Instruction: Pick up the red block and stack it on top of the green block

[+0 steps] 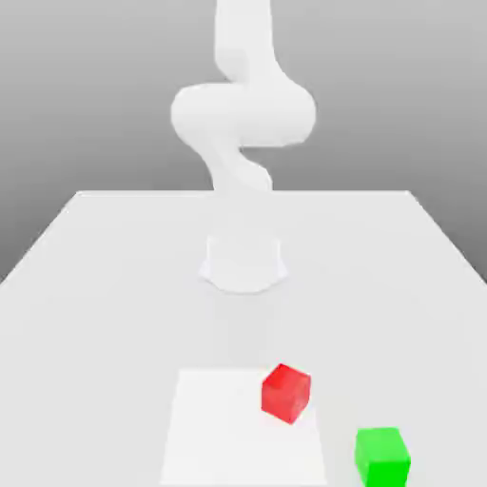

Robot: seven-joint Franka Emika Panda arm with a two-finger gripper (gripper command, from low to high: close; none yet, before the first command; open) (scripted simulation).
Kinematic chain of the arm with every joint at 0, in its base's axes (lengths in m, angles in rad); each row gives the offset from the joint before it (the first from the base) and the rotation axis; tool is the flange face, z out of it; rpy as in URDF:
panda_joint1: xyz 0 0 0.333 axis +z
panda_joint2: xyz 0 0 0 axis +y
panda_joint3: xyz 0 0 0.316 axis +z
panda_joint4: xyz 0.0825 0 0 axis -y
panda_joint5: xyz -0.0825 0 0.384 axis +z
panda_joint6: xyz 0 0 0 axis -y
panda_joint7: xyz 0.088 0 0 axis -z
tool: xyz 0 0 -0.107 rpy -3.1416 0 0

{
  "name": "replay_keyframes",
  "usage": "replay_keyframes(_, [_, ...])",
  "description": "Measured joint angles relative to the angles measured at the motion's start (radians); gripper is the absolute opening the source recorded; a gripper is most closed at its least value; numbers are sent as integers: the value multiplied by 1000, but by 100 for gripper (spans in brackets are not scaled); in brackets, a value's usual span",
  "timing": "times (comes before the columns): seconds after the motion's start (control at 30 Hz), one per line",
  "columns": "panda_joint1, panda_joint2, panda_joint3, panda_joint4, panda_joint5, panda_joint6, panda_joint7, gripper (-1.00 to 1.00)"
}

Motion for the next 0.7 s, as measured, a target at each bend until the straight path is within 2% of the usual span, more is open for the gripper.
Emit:
replay_keyframes(0.4, [-119, 457, 198, -270, -52, 271, 457, 0])
replay_keyframes(0.6, [-109, 674, 237, -405, -19, 407, 641, 0])
replay_keyframes(0.7, [-99, 762, 229, -423, -31, 474, 694, 0])
